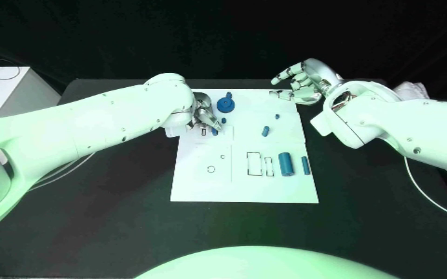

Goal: Assemble the parts on the task board

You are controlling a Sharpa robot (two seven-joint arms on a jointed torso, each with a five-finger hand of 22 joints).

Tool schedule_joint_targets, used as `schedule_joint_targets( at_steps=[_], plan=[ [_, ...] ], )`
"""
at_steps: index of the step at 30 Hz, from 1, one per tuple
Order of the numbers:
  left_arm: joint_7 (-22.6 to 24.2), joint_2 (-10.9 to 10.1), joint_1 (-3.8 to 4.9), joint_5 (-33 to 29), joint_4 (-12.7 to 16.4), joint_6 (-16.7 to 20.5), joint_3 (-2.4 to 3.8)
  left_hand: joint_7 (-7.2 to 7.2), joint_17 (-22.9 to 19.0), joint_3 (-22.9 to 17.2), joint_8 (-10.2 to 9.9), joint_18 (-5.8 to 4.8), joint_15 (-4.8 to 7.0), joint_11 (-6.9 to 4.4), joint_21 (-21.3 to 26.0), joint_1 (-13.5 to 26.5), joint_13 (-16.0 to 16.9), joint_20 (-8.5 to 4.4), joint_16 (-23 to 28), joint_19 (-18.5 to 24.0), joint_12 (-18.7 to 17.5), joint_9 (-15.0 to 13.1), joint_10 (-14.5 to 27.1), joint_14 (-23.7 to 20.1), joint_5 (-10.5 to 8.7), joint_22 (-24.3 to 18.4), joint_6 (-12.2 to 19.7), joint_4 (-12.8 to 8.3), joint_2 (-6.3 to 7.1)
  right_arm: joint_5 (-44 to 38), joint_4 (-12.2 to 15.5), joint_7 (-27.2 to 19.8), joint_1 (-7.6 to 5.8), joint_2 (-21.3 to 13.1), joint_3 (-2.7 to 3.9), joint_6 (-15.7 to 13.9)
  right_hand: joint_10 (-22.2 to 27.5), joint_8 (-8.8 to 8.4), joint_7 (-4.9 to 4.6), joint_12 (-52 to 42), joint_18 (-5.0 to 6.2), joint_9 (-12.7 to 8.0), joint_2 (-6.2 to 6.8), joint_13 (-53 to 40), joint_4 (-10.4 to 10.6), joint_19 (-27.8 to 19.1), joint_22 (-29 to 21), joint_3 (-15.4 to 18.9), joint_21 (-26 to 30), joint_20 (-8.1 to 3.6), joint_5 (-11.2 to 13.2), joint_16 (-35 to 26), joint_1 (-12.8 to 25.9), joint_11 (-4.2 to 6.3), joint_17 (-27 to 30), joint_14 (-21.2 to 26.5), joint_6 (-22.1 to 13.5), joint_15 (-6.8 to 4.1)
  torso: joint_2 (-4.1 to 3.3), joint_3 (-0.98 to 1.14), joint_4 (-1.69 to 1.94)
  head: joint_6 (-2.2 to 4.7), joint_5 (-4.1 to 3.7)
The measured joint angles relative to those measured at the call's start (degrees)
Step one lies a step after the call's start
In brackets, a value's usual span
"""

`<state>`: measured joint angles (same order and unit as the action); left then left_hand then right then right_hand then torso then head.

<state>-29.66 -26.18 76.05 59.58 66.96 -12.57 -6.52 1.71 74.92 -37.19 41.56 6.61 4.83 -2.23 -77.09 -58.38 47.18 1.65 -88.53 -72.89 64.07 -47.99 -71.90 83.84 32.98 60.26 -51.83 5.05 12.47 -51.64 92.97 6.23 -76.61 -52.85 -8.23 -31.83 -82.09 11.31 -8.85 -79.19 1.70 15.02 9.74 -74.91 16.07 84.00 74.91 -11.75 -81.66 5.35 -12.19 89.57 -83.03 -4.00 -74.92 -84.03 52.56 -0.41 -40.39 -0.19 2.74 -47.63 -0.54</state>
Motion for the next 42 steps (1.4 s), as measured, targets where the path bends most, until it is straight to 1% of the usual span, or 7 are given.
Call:
schedule_joint_targets(
  at_steps=[10,17,20,29,34,39,42],
  plan=[
    [0.04,-0.06,-0.11,0.03,-0.14,0.12,-0.07,-0.26,0.0,6.86,-0.88,0.0,0.0,-0.22,0.37,0.68,0.28,0.0,0.0,0.0,0.09,0.15,0.46,0.0,-1.13,-0.06,-1.33,4.49,-0.37,0.03,-0.05,-0.01,0.0,0.02,0.0,0.03,0.0,0.0,0.0,0.0,0.0,0.0,0.0,0.0,0.0,0.0,0.0,0.0,0.19,0.0,0.0,0.0,0.0,0.0,0.0,0.0,0.0,0.0,0.02,-0.04,0.01,-0.04,-0.07],
    [0.18,-0.62,-0.27,0.04,0.15,0.28,-0.06,-0.07,0.0,10.41,-1.22,0.01,0.0,-0.23,0.37,0.67,0.45,-0.22,0.0,-0.21,0.22,0.16,0.46,0.0,-6.62,-0.06,-1.57,7.6,-0.37,0.06,-0.08,-0.02,0.0,-0.01,0.0,0.05,0.03,0.0,0.0,0.19,0.0,0.01,0.0,0.0,0.0,0.0,0.04,0.0,0.23,0.0,0.0,0.0,0.0,-0.03,0.01,0.0,0.0,0.0,0.02,-0.08,-0.03,0.1,-0.05],
    [0.28,-0.96,-0.35,0.04,0.43,0.5,-0.04,-0.17,0.0,12.37,-1.45,0.0,-0.01,-0.23,0.37,0.67,0.55,-0.22,0.0,-0.21,0.46,0.16,0.46,0.0,-10.6,-0.06,-1.66,9.78,-0.37,0.08,-0.1,-0.03,0.01,-0.02,0.0,0.07,0.21,0.0,0.0,0.23,0.0,0.01,0.0,0.0,0.0,0.0,0.04,0.0,0.23,0.0,0.0,0.0,0.0,-0.21,0.01,0.0,0.0,0.0,0.03,-0.08,-0.03,0.18,-0.13],
    [0.37,-2.23,-0.52,0.05,1.58,1.1,0.08,-0.01,0.0,14.68,-1.55,0.01,-0.01,-0.01,0.37,0.67,0.78,-0.21,0.0,-0.21,0.72,0.03,0.23,0.0,-15.26,0.25,-1.89,11.68,-0.37,0.13,-0.14,-0.06,0.04,-0.08,0.0,0.09,0.2,0.0,0.0,0.23,0.0,0.01,0.0,0.0,0.0,0.0,0.03,0.0,0.23,0.0,0.0,0.0,0.0,-0.2,0.01,0.0,0.0,0.0,0.04,-0.07,-0.03,0.29,-0.21],
    [0.15,-3.64,-0.77,0.16,2.9,1.4,0.69,0.03,0.0,15.56,-1.89,0.0,-0.01,-0.01,0.37,0.89,0.84,0.0,0.01,-0.42,0.72,-0.06,0.23,0.0,-17.18,0.3,-1.85,11.78,-0.6,0.17,-0.21,-0.09,0.06,-0.15,0.0,0.09,0.2,0.0,0.0,0.23,0.0,0.01,0.0,0.0,0.0,0.0,0.03,0.01,0.23,0.0,0.0,0.0,0.0,-0.2,0.01,0.0,0.0,0.0,0.04,-0.07,-0.01,0.38,-0.32],
    [0.01,-4.61,-0.76,0.2,4.54,1.97,2.1,0.03,0.0,16.65,-1.89,0.0,-0.01,-0.01,0.37,1.42,0.94,0.0,0.0,-0.42,0.96,-0.14,0.23,0.0,-19.47,0.39,-1.85,11.79,-1.13,0.22,-0.37,-0.11,0.1,-0.16,0.0,0.09,0.2,-0.01,0.0,0.23,0.0,-0.05,0.0,0.0,0.0,0.0,0.03,0.01,0.23,0.0,0.0,0.0,0.0,-0.2,0.01,0.0,0.0,0.0,0.09,-0.07,0.04,0.59,-0.3],
    [0.01,-5.16,-0.69,0.06,5.57,2.5,3.03,0.03,0.0,16.97,-1.89,0.0,-0.01,-0.01,0.37,1.42,0.79,0.0,0.0,-0.42,0.96,-0.2,0.23,0.0,-19.69,0.31,-1.84,11.79,-1.13,0.27,-0.48,-0.13,0.1,-0.15,0.0,0.09,0.2,-0.01,0.0,0.23,0.0,-0.05,0.0,0.0,0.0,0.0,0.02,0.01,0.22,0.0,0.0,0.0,0.0,-0.2,0.01,0.0,0.0,0.0,0.12,-0.07,0.07,0.76,-0.25]
  ],
)
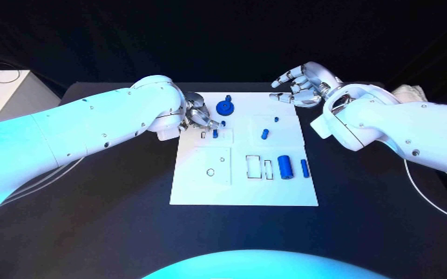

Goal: Assemble the parts on the task board

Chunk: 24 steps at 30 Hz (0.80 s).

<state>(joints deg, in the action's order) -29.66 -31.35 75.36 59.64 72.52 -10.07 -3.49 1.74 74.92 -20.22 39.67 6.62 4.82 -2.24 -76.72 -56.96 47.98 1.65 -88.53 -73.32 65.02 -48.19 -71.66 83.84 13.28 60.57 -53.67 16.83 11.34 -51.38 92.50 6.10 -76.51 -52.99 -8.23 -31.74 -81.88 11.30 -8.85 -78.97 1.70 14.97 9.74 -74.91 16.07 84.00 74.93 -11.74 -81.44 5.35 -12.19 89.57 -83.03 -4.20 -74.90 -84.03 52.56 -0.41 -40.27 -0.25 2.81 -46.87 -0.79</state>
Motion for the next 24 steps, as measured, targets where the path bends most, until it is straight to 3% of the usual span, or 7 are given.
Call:
schedule_joint_targets(
  at_steps=[5,9,11,14,24],
  plan=[
    [0.04,-1.0,0.21,-1.0,1.01,0.9,1.56,0.89,0.0,0.93,-0.91,0.0,-0.05,1.03,2.1,-0.34,-2.93,0.2,1.13,2.14,-1.99,0.04,2.56,0.05,-0.29,-3.65,1.64,-0.14,-0.34,0.1,-0.25,-0.03,0.03,0.05,0.0,0.0,0.0,0.0,0.0,0.0,0.0,0.0,0.0,0.0,0.0,0.0,0.0,0.0,0.0,0.0,0.0,0.0,0.0,0.0,0.0,0.0,0.0,0.0,-0.01,0.02,-0.06,0.44,0.12],
    [0.14,-1.6,0.87,-2.08,0.24,1.26,2.39,2.56,0.0,1.79,-3.31,0.0,-1.63,2.48,4.86,-3.19,-5.76,1.27,3.0,5.4,-3.75,1.09,6.35,0.18,0.23,-8.28,4.67,-0.12,-0.88,0.17,-0.44,-0.03,0.04,0.05,-0.01,0.01,0.0,0.0,0.0,0.0,0.0,0.0,0.0,0.0,0.0,0.0,-0.01,0.0,0.0,0.0,0.0,0.0,0.0,0.0,0.0,0.0,0.0,0.0,-0.04,0.02,-0.09,0.7,0.03],
    [0.18,-1.81,1.27,-2.67,-0.99,1.31,2.68,2.98,0.0,1.89,-3.79,0.0,-1.67,2.89,5.33,-3.57,-6.25,1.77,3.2,5.9,-3.8,1.45,7.01,0.2,0.23,-9.18,5.26,-0.16,-0.98,0.2,-0.49,-0.03,0.05,0.05,-0.01,0.02,0.0,0.0,0.0,0.0,0.0,0.0,0.0,0.0,0.0,0.0,-0.01,0.0,0.0,0.0,0.0,0.0,0.0,0.0,0.0,0.0,0.0,0.0,-0.07,0.05,-0.1,0.81,0.03],
    [0.23,-1.85,1.7,-3.43,-3.17,1.33,2.9,3.26,0.0,1.89,-4.23,0.91,-2.08,3.16,5.77,-4.51,-6.8,1.92,3.43,6.3,-3.8,1.82,7.7,0.2,0.23,-9.9,5.55,-0.16,-1.02,0.22,-0.57,-0.03,0.05,0.04,-0.01,0.03,0.0,0.0,0.0,0.0,0.0,0.01,0.0,0.0,0.0,0.0,-0.01,0.0,0.0,0.0,0.0,0.0,0.0,0.0,0.0,0.0,0.0,0.0,-0.13,0.06,-0.09,1.09,0.07],
    [0.54,0.26,2.15,-3.04,-10.19,1.33,3.06,3.29,0.0,1.89,-4.45,0.9,-2.08,3.31,5.77,-5.29,-6.87,1.88,3.43,6.42,-3.8,2.0,7.96,0.2,0.48,-10.07,5.56,-0.16,-1.25,0.27,-0.57,-0.06,0.05,0.0,-0.01,0.12,0.0,0.0,0.0,0.0,0.0,0.01,0.31,0.0,0.16,0.0,-0.02,-0.16,0.0,0.0,0.0,0.0,0.31,0.0,0.0,0.0,0.0,0.0,-0.48,0.02,-0.06,2.05,0.37]
  ],
)
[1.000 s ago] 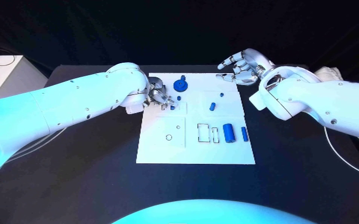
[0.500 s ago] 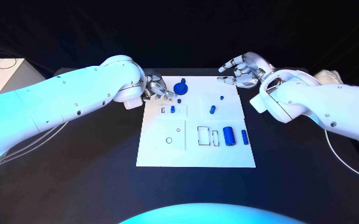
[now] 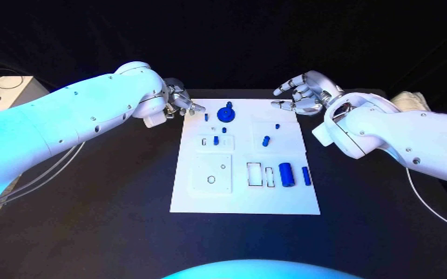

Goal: Assemble the parts on the task board

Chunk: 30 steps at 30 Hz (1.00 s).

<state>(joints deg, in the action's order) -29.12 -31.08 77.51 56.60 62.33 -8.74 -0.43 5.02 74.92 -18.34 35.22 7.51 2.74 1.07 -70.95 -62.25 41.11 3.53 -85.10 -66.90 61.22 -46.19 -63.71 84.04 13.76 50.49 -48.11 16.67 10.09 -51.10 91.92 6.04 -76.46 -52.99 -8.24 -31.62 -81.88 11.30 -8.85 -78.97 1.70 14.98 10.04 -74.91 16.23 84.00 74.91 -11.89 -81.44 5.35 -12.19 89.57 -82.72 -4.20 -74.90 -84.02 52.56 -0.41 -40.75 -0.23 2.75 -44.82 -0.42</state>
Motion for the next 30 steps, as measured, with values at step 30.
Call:
schedule_joint_targets(
  at_steps=[30],
  plan=[
    [2.01,7.83,0.02,0.06,-11.61,-1.58,-1.02,0.4,0.0,0.16,-0.68,0.0,-0.41,0.47,0.23,-0.54,-1.23,0.37,-0.01,0.37,-0.66,0.44,1.37,0.0,0.0,-0.38,0.4,0.16,-0.04,0.02,0.35,-0.11,-0.01,0.25,0.01,0.11,0.0,0.0,0.0,0.0,0.0,0.01,0.0,0.0,0.0,0.0,0.03,0.0,0.0,0.0,0.0,0.0,0.0,0.0,-0.03,0.0,0.0,0.0,-1.38,-0.21,-0.47,0.57,0.19]
  ],
)
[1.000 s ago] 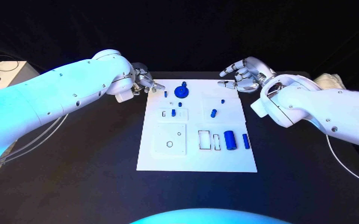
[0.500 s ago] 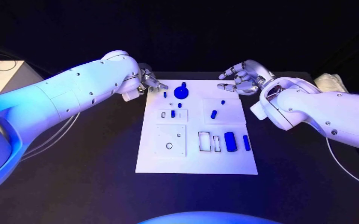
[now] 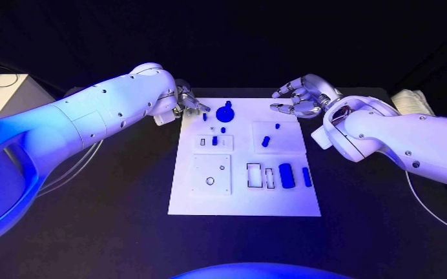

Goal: Assemble the parts on the task board

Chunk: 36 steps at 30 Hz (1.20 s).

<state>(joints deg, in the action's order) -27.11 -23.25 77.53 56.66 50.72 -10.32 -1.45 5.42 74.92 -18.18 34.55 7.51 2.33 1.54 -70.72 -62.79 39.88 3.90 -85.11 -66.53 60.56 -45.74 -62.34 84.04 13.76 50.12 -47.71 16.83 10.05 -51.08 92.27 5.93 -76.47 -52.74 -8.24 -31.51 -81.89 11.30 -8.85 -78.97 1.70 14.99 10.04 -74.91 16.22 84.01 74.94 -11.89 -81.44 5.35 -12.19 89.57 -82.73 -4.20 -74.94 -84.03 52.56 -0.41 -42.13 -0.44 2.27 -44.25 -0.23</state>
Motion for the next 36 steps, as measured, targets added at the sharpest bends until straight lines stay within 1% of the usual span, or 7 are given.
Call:
schedule_joint_targets(
  at_steps=[2,14,21,24,26,29,36],
  plan=[
    [0.07,0.16,0.0,-0.06,-0.18,-0.23,-0.09,0.0,0.0,0.0,0.0,0.0,0.0,0.0,0.0,-0.29,0.0,0.0,0.0,0.0,0.0,0.08,0.0,0.0,0.0,0.0,0.0,0.0,-0.29,0.0,0.0,-0.01,0.0,0.0,0.0,0.0,0.0,0.0,0.0,0.0,0.0,0.0,0.0,0.0,0.0,0.0,0.0,0.0,0.0,0.0,0.0,0.0,0.0,0.0,0.0,0.0,0.0,0.0,0.0,0.02,-0.01,-0.06,-0.03],
    [0.31,0.85,-0.02,-0.51,-0.95,-1.33,-0.49,0.0,0.0,0.0,0.0,0.0,0.0,0.0,0.0,-0.29,0.06,0.0,-0.01,0.0,0.0,0.14,0.0,0.0,0.0,0.01,-0.01,0.0,-0.29,-0.01,0.04,-0.04,0.0,0.08,0.01,0.01,0.0,0.0,0.0,0.0,0.0,0.0,0.0,0.0,0.0,0.0,-0.01,0.0,0.0,0.0,0.0,0.0,0.0,0.0,0.01,0.0,0.0,0.0,0.03,0.01,-0.01,-0.23,-0.19],
    [0.34,0.9,-0.03,-0.68,-1.16,-1.58,-0.57,0.0,0.0,0.0,-0.32,-0.01,0.0,-0.2,0.0,-1.59,0.13,0.0,-0.01,0.0,0.0,0.52,0.2,0.0,0.0,0.12,-0.01,0.0,-1.14,-0.02,0.06,-0.05,0.0,0.08,0.01,0.02,0.0,0.0,0.0,0.0,0.0,-0.07,0.0,0.0,0.0,0.0,-0.02,0.0,0.0,0.0,0.0,0.0,0.0,0.0,0.01,0.0,0.0,0.0,0.06,0.01,0.03,-0.36,-0.26],
    [0.35,0.9,-0.03,-0.86,-1.18,-1.62,-0.58,-0.01,0.0,-0.59,-0.32,-0.01,0.0,-0.2,0.0,-3.15,0.31,0.0,-0.01,0.0,0.0,0.74,0.2,0.0,0.0,0.24,-0.01,-0.39,-1.99,-0.02,0.06,-0.05,0.0,0.08,0.01,0.03,0.0,0.0,0.0,0.0,0.0,-0.07,0.0,0.0,0.0,0.0,-0.02,0.0,0.0,0.0,0.0,0.0,0.0,0.0,0.01,0.0,0.0,0.0,0.07,0.01,0.03,-0.47,-0.27],
    [0.37,0.9,-0.03,-0.94,-1.18,-1.64,-0.58,-0.01,0.0,-0.88,-0.32,0.0,0.0,-0.21,0.0,-3.73,0.39,0.0,-0.01,0.0,0.24,0.81,0.2,0.0,0.0,0.29,-0.01,-0.39,-2.07,-0.02,0.06,-0.05,0.0,0.08,0.01,0.03,0.0,0.0,0.0,0.0,0.0,-0.07,0.0,0.0,0.0,0.0,-0.02,0.0,0.0,0.0,0.0,0.0,0.0,0.0,0.01,0.0,0.0,0.0,0.07,0.01,0.05,-0.51,-0.32],
    [0.39,0.9,-0.02,-1.22,-1.16,-1.74,-0.58,-0.53,0.0,-2.44,-0.32,-0.01,0.0,-0.33,0.0,-6.4,0.45,0.0,-0.01,0.0,0.47,0.91,0.32,0.0,0.0,0.5,-0.54,-0.62,-2.72,-0.02,0.06,-0.05,-0.01,0.09,0.01,0.04,0.0,0.0,0.0,0.0,0.0,-0.07,0.0,0.0,0.0,0.0,-0.02,0.0,0.0,0.0,0.0,0.0,0.0,0.0,0.02,0.0,0.0,0.0,0.08,0.03,0.05,-0.55,-0.32],
    [0.51,0.9,0.06,-2.26,-1.04,-2.18,-0.54,-0.57,0.0,-5.95,0.02,-0.01,0.0,-0.43,0.0,-10.36,0.42,0.0,-0.36,-0.01,0.48,0.9,0.38,0.0,-0.06,0.95,-0.58,-1.33,-2.81,-0.03,0.06,-0.05,-0.01,0.1,0.0,0.05,0.0,0.0,0.0,0.0,0.0,-0.07,0.0,0.0,0.0,0.0,-0.03,0.0,0.0,0.0,0.0,0.0,0.0,0.0,0.02,0.0,0.0,0.0,0.08,0.04,0.04,-0.66,-0.36]
  ],
)
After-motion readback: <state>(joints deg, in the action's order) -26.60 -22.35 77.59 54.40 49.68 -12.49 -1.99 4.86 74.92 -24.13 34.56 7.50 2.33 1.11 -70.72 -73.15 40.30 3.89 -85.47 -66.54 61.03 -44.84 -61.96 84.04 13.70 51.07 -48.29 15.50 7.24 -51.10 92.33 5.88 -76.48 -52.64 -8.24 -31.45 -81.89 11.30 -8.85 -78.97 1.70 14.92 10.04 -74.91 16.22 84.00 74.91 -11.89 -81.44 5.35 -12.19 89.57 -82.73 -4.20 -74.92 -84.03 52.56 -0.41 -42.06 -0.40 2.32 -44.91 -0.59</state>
